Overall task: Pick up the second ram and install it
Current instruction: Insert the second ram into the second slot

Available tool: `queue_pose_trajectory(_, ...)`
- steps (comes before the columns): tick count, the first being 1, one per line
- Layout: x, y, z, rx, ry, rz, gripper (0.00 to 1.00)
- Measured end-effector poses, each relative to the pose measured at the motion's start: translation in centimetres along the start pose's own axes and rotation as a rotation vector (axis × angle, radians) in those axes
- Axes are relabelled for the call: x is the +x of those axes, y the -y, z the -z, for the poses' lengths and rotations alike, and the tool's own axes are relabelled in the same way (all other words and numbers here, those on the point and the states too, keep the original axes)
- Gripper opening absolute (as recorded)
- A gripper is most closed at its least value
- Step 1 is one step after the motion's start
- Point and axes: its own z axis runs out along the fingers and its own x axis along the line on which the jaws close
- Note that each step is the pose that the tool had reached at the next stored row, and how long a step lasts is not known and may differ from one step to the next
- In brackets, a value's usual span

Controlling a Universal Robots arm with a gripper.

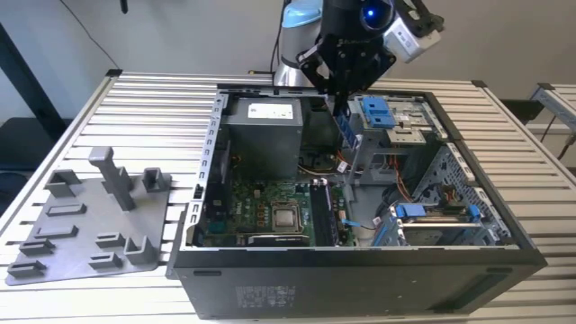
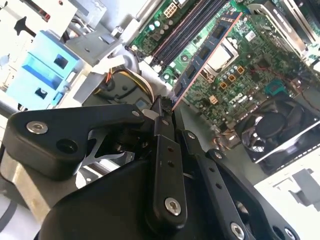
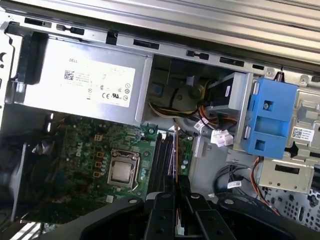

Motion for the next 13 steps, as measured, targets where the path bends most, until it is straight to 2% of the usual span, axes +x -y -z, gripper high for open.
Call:
queue_pose_trajectory(5, 0.01, 0.01, -0.16, 0.0036, 0.0022, -0.078, 0.15)
queue_pose_trajectory(9, 0.02, 0.01, -0.23, 0.0056, 0.0028, -0.123, 0.15)
queue_pose_trajectory(13, 0.01, 0.01, -0.32, 0.0062, -0.0019, -0.149, 0.15)
